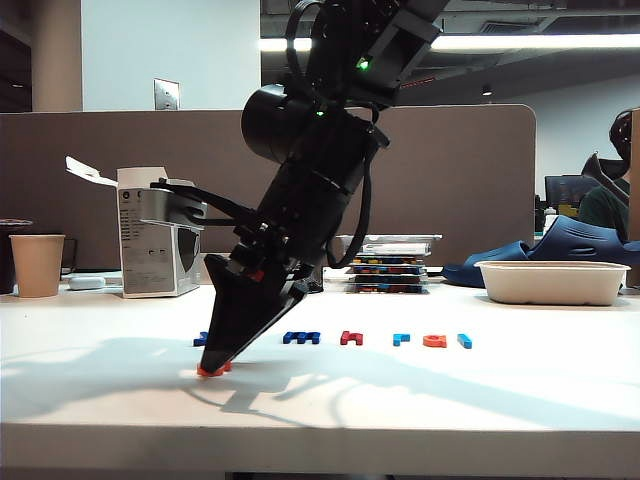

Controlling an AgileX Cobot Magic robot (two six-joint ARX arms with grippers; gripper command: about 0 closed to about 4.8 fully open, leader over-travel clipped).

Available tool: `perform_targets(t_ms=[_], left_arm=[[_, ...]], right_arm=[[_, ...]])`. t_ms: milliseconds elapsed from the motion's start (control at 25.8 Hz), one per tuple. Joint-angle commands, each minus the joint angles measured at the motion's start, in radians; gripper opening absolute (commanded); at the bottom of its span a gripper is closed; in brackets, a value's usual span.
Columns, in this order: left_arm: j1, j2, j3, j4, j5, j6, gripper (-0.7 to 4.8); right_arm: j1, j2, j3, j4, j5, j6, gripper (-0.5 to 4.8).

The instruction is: Select the appropriate letters from the row of letter magnets placed on the table to arrange into the word "car".

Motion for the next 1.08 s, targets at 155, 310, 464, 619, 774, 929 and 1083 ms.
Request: perform_targets(t_ms=[155, 310, 464, 619, 774, 929, 1083], left_arm=[[-0.001, -0.003, 0.006, 0.007, -0.003, 0.004, -0.06], [-0.001, -0.003, 0.006, 0.007, -0.003, 0.004, -0.06], [-0.001, -0.003, 0.006, 0.007, -0.003, 0.004, -0.06], [-0.001, -0.003, 0.006, 0.007, -0.003, 0.004, -0.06], [-0.001, -0.003, 0.006, 0.007, -0.003, 0.004, -0.06], [-0.001, -0.003, 0.006, 0.007, -0.003, 0.004, -0.06], [-0.001, -0.003, 0.006, 0.007, -0.003, 0.004, -0.06]], right_arm=[[-0.007, -0.03, -0.009, -0.061, 0.056, 0.004, 1.82], [-0.006, -0.049, -0.009, -0.062, 0.056, 0.004, 1.82], [-0.006, -0.085, -0.009, -0.052, 0.058, 0.004, 1.82], [-0.016, -0.106, -0.009, -0.027, 0.118, -0.008, 1.82], [-0.048, -0.111, -0.008, -0.003, 0.143, -0.026, 1.82], [-0.095, -0.111, -0.006, -0.003, 0.14, -0.026, 1.94], [-0.171, -0.111, 0.011, -0.008, 0.144, -0.026, 2.12]])
